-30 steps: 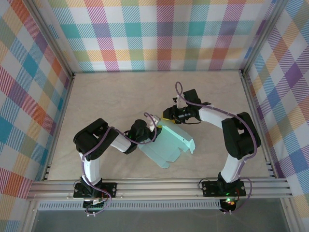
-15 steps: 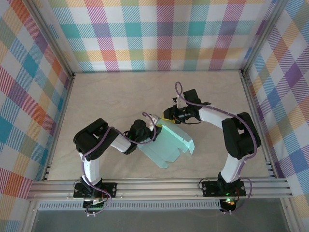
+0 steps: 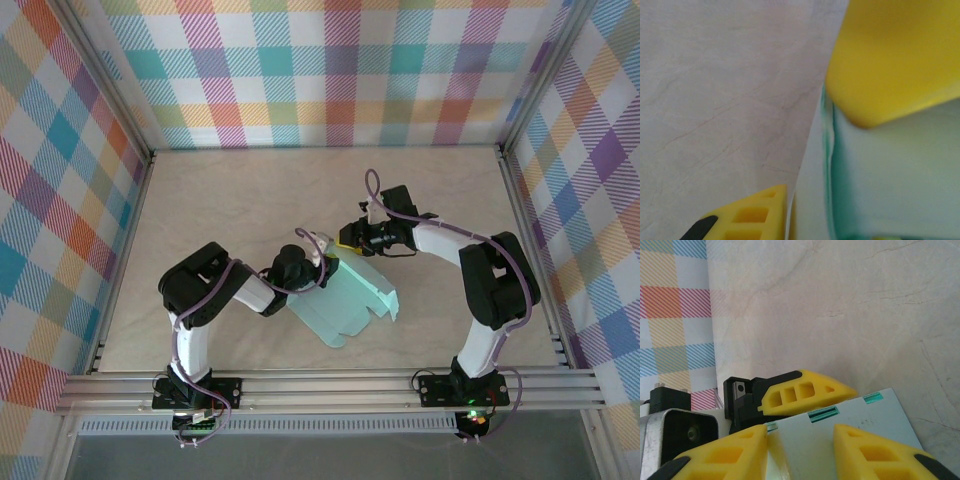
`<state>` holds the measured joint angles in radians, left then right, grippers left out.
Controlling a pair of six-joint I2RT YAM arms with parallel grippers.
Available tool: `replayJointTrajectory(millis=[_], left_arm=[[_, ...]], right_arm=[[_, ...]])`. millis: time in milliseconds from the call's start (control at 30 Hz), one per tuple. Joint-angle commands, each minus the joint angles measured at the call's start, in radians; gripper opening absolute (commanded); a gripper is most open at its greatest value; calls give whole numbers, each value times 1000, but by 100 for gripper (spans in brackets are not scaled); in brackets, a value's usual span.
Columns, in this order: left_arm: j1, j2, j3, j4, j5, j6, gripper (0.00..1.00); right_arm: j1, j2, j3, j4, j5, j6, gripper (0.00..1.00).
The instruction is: Fold the paper box
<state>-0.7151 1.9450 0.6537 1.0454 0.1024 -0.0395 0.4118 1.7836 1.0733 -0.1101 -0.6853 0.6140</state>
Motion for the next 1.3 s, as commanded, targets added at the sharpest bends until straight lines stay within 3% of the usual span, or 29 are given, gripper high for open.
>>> replayJointTrajectory(millis=[0, 100, 233, 300, 400, 467, 600, 700, 933, 1167, 1267], left_arm=[[2, 19, 23, 53, 1, -22, 19], [3, 27, 22, 50, -3, -20, 10], [2, 31, 23, 45, -12, -14, 8], [1, 31, 22, 43, -21, -8, 0], [2, 31, 19, 41, -30, -4, 0], [2, 28, 19, 38, -25, 0, 5], [0, 22, -9, 54, -47, 8, 27], [0, 11, -36, 62, -75, 15, 33], [-1, -6, -69, 67, -71, 16, 30], [-1, -22, -94, 74, -75, 10, 29], [0, -29, -101, 76, -78, 9, 29]], right_arm=[[6, 24, -16, 1, -20, 19, 37], [6, 23, -17, 3, -25, 23, 37], [6, 23, -21, 13, -29, 33, 37], [7, 19, -27, 28, -34, 45, 36], [8, 11, -35, 42, -35, 56, 36], [7, 5, -37, 45, -33, 58, 36], [8, -4, -36, 32, -22, 53, 36], [8, -2, -36, 30, -16, 48, 36], [20, 1, -22, -42, 26, -46, 37], [89, -4, 16, -248, 257, -217, 38], [92, -6, 4, -256, 287, -218, 38]])
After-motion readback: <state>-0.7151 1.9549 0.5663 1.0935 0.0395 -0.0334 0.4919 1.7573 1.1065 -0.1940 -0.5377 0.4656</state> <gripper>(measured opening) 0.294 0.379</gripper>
